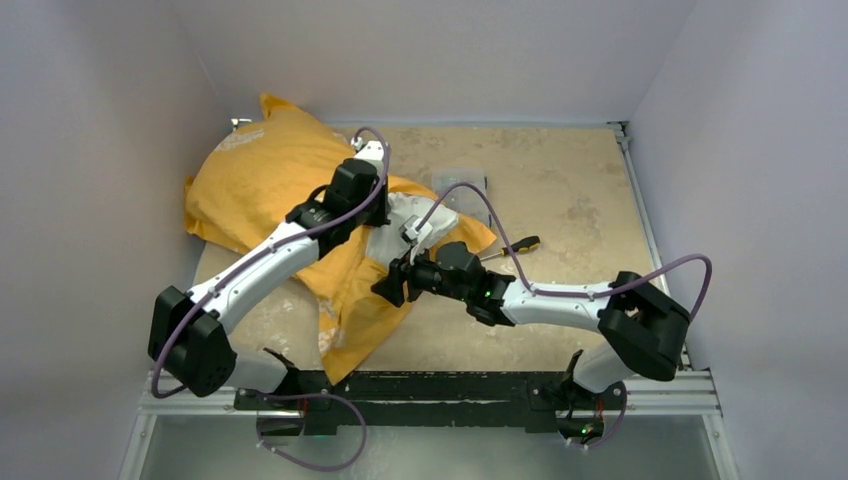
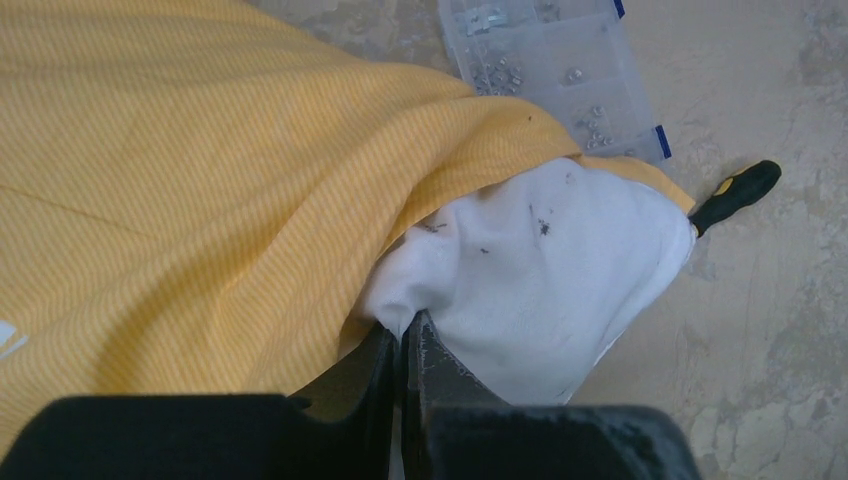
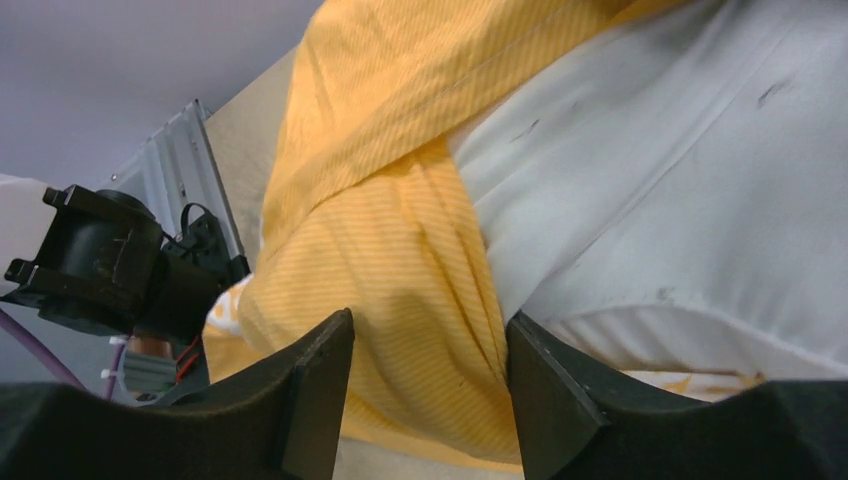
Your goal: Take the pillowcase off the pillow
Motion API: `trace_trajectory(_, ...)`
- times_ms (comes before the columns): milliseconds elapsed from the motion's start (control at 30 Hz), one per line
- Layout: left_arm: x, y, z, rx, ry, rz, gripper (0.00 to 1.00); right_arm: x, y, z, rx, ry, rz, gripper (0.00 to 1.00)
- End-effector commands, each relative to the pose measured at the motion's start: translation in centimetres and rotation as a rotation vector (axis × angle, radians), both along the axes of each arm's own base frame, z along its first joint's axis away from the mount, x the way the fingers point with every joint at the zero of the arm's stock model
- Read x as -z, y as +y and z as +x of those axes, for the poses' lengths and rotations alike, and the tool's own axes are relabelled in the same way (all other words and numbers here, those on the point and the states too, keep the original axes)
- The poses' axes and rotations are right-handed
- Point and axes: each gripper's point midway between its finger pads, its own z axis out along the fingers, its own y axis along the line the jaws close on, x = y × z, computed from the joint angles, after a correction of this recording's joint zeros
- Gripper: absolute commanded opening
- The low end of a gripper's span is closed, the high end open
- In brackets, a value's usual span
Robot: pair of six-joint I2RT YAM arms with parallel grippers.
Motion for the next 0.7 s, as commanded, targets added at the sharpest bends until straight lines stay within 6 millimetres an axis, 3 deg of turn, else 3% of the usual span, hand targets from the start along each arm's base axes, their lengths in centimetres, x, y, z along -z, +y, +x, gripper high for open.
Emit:
trace_trajectory(0, -9.9, -0.7, 6.3, -0.137, -0.286, -0.15, 0.0, 0.8, 0.0, -5.0, -0.129, 0.096, 0.01, 0.57)
trace_trajectory(167, -11.2, -1.0, 8.0, -0.176, -0.315, -0.156, 0.0, 1.0, -1.0, -5.2, -0.098, 0.116, 0.009, 0.55)
trace_trajectory(367, -10.8, -1.6, 6.8, -0.116, -0.276, -0.165, 0.0, 0.4, -1.2, -4.8, -0.063, 0.113, 0.041, 0.56)
trace_trajectory(433, -10.3, -1.5, 5.8, -0.091, -0.244, -0.151, 0.11, 0.4, -1.1, -4.5, -0.045, 0.11, 0.043, 0.56)
trace_trajectory(567, -8.2, -0.2, 3.3, -0.075, -0.131, -0.076, 0.44, 0.4, -1.1, -4.3, -0.035, 0.104, 0.048, 0.56)
trace_trajectory(667, -7.0, -0.2, 0.9, -0.025, -0.048, -0.071, 0.56, 0.7, -1.0, -4.2, -0.034, 0.105, 0.046, 0.56)
